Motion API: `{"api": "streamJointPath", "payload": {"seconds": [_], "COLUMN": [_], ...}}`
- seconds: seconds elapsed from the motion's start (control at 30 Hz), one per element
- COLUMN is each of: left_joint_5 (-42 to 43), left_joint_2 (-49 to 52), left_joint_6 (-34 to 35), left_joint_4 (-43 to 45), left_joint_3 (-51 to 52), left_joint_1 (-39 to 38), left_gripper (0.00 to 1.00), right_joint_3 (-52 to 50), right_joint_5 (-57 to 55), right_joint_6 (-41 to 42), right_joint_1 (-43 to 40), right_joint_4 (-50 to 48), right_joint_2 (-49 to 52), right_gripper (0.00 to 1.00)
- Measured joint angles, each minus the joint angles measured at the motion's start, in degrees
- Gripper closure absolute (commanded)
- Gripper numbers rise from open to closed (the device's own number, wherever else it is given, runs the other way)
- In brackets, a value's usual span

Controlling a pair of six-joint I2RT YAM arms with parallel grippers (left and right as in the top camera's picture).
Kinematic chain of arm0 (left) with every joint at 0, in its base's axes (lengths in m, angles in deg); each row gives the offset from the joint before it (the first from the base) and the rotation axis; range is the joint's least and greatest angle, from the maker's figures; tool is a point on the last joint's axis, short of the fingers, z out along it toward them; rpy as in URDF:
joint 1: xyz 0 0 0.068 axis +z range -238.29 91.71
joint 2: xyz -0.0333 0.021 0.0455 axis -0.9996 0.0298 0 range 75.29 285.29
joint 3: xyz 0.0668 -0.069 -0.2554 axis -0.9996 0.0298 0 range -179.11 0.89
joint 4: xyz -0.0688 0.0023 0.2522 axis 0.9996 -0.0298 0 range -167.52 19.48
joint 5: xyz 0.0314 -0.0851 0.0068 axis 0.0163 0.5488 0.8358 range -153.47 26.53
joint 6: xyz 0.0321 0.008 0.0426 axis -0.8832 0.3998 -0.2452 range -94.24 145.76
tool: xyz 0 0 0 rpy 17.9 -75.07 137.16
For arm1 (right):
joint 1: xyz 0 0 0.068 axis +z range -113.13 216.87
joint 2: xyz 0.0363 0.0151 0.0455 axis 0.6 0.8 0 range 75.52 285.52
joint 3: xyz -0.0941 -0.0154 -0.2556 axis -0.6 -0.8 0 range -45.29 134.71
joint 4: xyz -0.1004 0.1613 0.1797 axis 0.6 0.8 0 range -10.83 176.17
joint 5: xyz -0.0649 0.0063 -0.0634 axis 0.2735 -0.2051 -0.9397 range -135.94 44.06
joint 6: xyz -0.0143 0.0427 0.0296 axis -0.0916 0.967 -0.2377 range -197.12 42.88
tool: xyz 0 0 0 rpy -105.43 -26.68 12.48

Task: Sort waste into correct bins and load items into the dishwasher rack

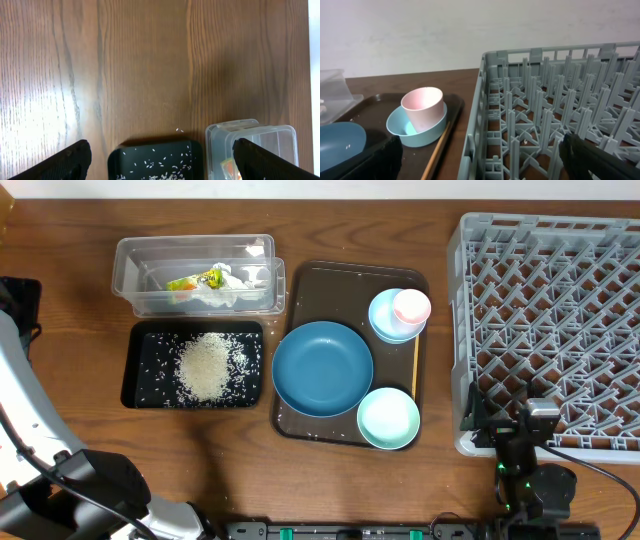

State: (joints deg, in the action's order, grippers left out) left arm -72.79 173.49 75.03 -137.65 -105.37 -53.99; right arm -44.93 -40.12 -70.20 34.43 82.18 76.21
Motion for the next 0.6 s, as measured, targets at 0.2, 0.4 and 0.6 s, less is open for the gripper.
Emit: {"api": "streamJointPath", "payload": {"seconds": [0.2,0.4,0.6], "left_joint_5": [-0.02,0.00,0.00], "left_joint_2": [0.00,0.00,0.00], "left_joint_6": [-0.02,-0.02,0.00], "left_joint_4": [-0.02,-0.02,-0.02], "left_joint_3": [0.00,0.00,0.00], "left_joint_1": [0.00,0.00,0.00], "left_gripper": [0.07,0.07,0.07], "right_joint_3": [0.00,0.00,0.02], "right_joint_5": [2.23,3.61,3.80], "right_joint_6": [4.72,13.27,22.40], "right_joint_1": [0.00,0.00,0.00], "right_joint_4": [-7.69,-20.06,-30.45], "right_joint_2": [0.04,0.00,-0.04], "right_gripper": [0.01,0.01,0.01]}}
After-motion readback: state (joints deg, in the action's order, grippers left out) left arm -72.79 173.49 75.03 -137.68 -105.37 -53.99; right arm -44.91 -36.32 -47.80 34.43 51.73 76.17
